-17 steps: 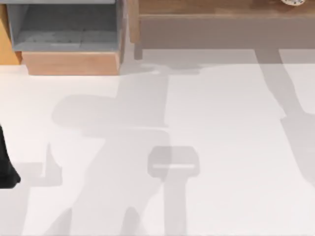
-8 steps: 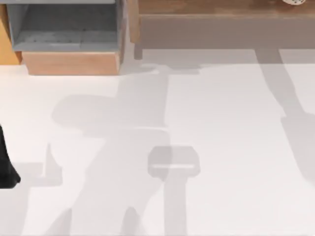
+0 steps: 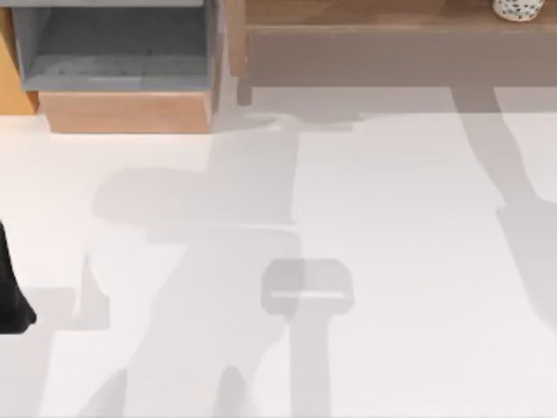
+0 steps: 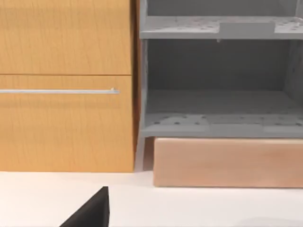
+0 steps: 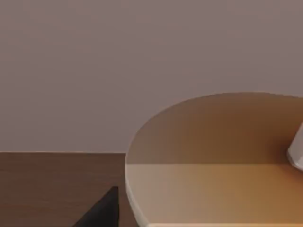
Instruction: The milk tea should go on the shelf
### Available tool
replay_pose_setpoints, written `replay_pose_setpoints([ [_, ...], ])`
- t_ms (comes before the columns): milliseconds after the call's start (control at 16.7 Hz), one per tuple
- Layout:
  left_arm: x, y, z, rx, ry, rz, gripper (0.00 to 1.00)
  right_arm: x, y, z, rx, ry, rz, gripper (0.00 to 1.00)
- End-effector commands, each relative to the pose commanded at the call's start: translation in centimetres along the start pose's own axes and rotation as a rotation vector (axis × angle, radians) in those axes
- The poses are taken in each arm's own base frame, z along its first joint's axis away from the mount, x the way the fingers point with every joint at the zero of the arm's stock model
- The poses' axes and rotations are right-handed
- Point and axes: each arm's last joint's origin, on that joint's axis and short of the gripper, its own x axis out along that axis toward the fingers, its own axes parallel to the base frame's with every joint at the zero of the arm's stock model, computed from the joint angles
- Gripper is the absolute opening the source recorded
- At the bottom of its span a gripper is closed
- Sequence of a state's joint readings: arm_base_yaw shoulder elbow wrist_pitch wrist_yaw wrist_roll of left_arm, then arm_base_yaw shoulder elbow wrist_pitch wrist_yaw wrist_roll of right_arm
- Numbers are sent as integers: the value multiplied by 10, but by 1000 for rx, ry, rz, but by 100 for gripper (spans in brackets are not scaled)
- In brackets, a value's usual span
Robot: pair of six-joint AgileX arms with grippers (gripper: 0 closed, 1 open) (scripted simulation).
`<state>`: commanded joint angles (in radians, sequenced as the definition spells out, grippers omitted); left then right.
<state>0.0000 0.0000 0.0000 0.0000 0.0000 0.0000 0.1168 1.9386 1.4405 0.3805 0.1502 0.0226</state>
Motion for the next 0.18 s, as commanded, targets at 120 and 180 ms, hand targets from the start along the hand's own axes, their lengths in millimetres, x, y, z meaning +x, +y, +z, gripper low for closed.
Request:
replay_pose_setpoints([
  [120,0,0,0,0,0,0,100,0,0,0,0,0,0,100],
  [180,0,0,0,0,0,0,100,0,0,0,0,0,0,100],
])
